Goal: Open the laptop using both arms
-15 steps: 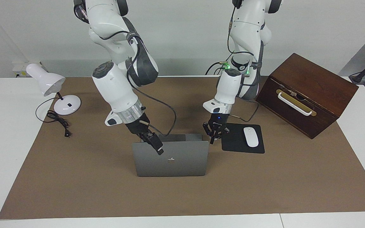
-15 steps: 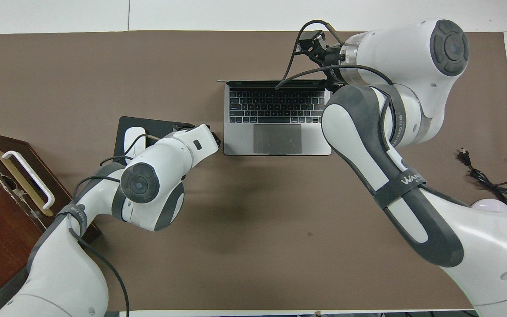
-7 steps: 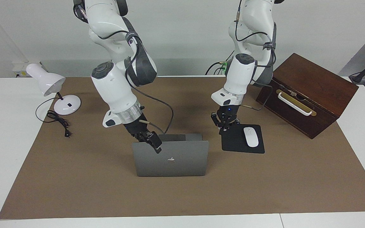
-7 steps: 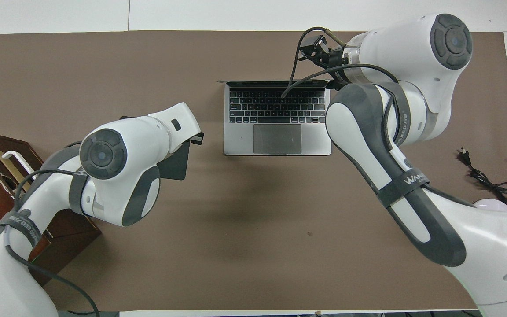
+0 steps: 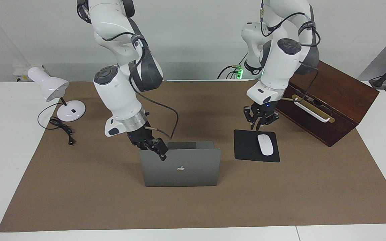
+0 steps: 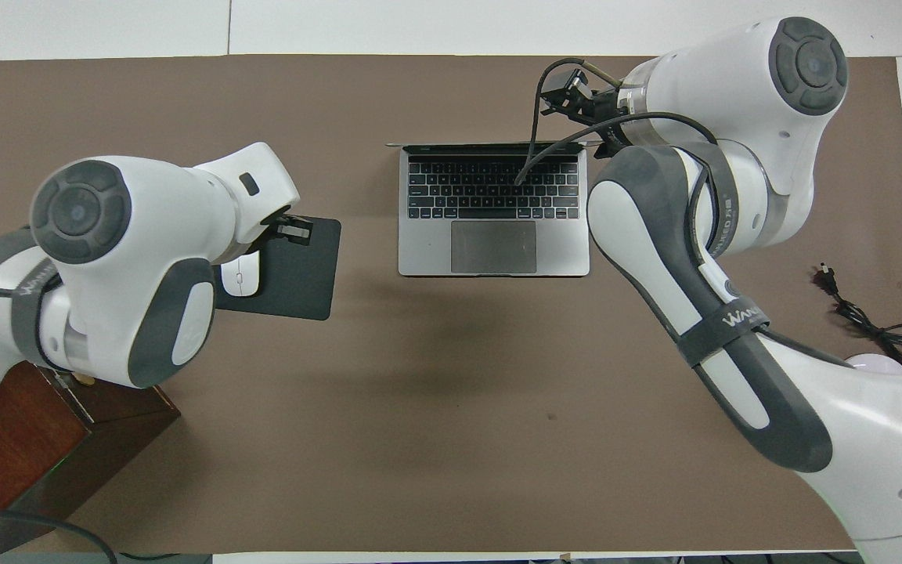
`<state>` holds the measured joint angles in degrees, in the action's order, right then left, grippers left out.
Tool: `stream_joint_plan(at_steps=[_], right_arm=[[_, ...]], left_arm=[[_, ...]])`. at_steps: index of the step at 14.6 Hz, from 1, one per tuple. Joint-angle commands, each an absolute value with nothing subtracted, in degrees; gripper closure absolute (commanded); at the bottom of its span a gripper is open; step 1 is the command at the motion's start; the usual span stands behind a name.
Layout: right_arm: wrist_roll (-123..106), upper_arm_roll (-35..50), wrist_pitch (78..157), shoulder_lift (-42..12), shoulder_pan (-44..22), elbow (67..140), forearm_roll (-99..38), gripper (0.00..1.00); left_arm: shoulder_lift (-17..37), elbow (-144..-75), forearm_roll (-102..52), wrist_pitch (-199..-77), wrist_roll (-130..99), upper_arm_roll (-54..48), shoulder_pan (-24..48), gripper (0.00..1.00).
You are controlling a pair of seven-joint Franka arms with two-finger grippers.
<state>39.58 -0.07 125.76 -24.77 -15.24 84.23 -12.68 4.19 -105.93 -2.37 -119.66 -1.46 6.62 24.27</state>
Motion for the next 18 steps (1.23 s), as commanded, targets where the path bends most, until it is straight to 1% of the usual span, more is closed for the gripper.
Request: stream_joint_plan(at_steps=[1,2,6,9,12,15,18], right_arm=[[36.7,-0.3,123.6,-25.4,-14.7,82.1,-9.8,0.00],[36.4,-0.5,123.5,-25.4,-14.7,82.1,-9.5,0.00],[34.3,-0.6,119.3,-26.0,-14.5,79.3,-9.5,0.00],[34.3,-1.1,118.3,-25.8,-14.5,79.2,-9.5,0.00],[34.3,-1.1,113.0,-25.6,-14.5,76.5,-9.5,0.00],[33.3,-1.9,109.9,-24.2,-14.5,76.3,-9.5,0.00],[30.9,-3.3,105.2,-22.2,-14.5,76.2,-9.2,0.00]], left_arm=[[2.7,-104.3,-2.9,-115.2,-1.4,6.2,20.9,0.02],[1.8,-104.3,-2.9,-114.4,-1.4,6.2,19.8,0.00],[-1.7,-104.6,-2.9,-110.2,-1.3,6.2,15.7,0.00],[-3.9,-105.0,-2.8,-107.9,-1.2,6.2,13.6,0.00],[-4.9,-105.0,-2.7,-105.8,-1.2,6.3,11.1,0.00],[-7.0,-104.9,-2.8,-103.5,-1.2,6.3,8.5,0.00],[-7.4,-103.7,-1.0,-101.3,-0.5,6.4,6.4,0.00]])
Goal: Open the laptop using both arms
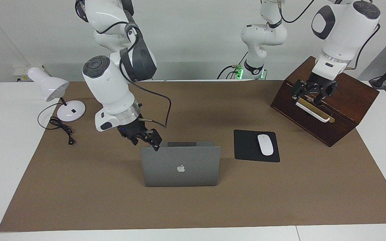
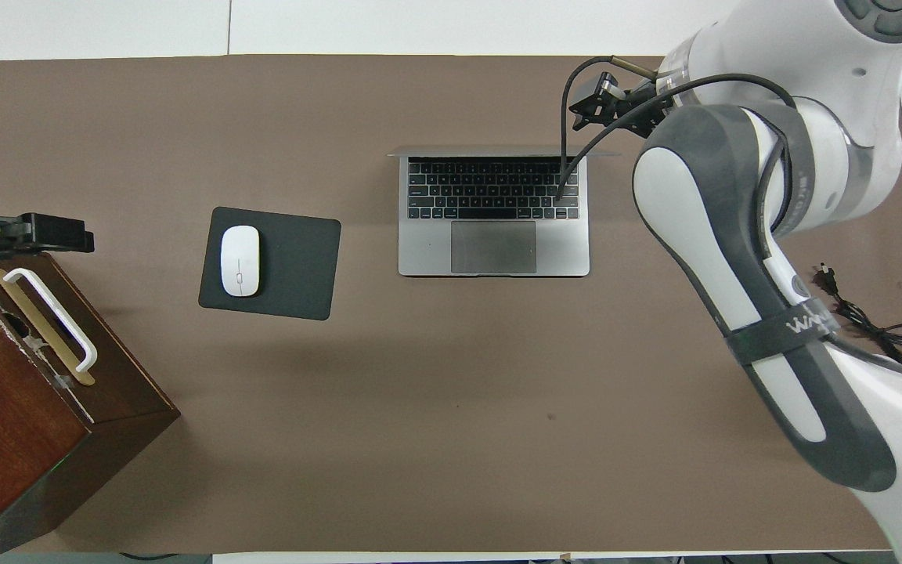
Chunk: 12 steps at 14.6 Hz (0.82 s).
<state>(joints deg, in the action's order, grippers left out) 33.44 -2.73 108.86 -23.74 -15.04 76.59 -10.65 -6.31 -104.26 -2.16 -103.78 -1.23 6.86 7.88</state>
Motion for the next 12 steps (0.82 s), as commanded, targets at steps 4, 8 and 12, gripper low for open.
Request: stream_joint_plan(at_steps=[4,8,12], right_arm=[[26.3,-5.0,100.6,-17.6,-14.5,76.3,-7.2,0.00],[18.2,-6.2,95.7,-12.1,-13.5,77.1,-2.8,0.00],[7.8,-9.0,92.1,-7.6,-10.4,78.0,-2.5,0.00]], left_arm=[[-6.3,-99.2,0.6,-95.1,-0.1,6.8,4.9,0.00],[-5.6,-96.9,0.6,-92.0,-0.1,6.8,4.8,0.00],[-5.6,-96.9,0.6,-91.2,-0.1,6.8,4.8,0.00]])
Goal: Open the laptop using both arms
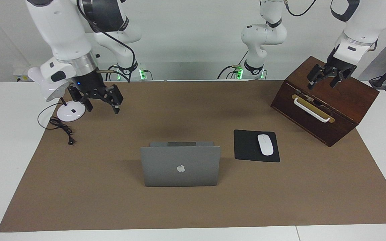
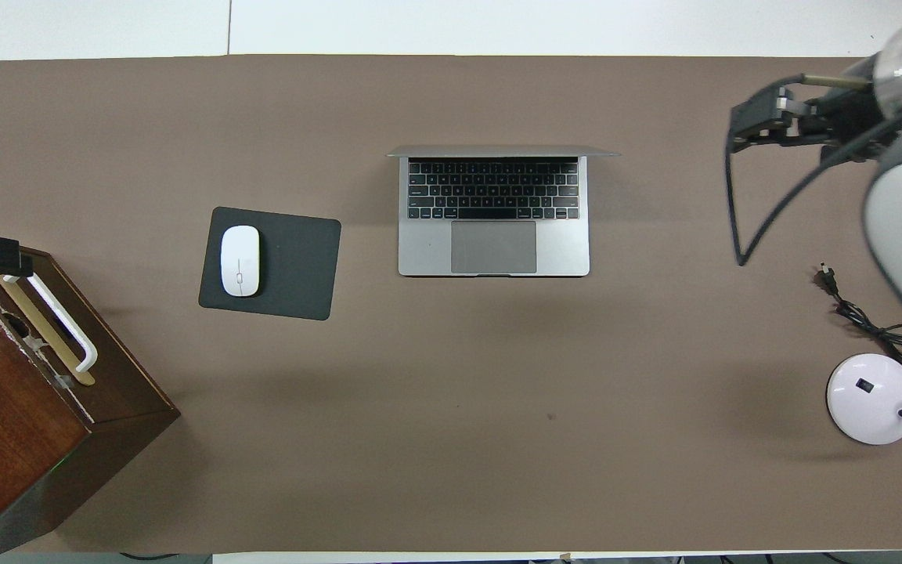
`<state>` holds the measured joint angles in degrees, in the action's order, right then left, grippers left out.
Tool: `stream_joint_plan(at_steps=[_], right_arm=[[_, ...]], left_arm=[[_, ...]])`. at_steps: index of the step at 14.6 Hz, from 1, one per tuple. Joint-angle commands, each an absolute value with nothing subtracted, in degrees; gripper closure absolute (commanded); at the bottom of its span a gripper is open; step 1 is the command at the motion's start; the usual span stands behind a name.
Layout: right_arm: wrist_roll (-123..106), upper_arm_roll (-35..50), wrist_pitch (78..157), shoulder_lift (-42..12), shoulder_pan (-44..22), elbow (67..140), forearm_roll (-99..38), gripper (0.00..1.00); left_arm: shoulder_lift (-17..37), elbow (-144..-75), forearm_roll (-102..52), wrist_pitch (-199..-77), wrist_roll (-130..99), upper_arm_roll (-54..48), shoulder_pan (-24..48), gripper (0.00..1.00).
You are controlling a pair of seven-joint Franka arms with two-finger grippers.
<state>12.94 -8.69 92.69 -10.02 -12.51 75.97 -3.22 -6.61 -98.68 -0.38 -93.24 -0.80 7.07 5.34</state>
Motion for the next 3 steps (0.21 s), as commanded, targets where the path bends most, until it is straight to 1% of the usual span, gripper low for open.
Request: stream_joint_plan(at_steps=[1,3], right_arm=[[6.0,-9.1,92.1,-7.2,-9.3,78.1,-2.5,0.00],[0.3,-9.1,92.0,-6.5,-7.0,78.4,-2.5,0.00]], left_arm=[[-5.6,-96.9,0.7,-91.1,-0.1,6.8,4.9,0.00],[-5.6,-96.9,0.6,-91.2,-0.1,6.8,4.8,0.00]])
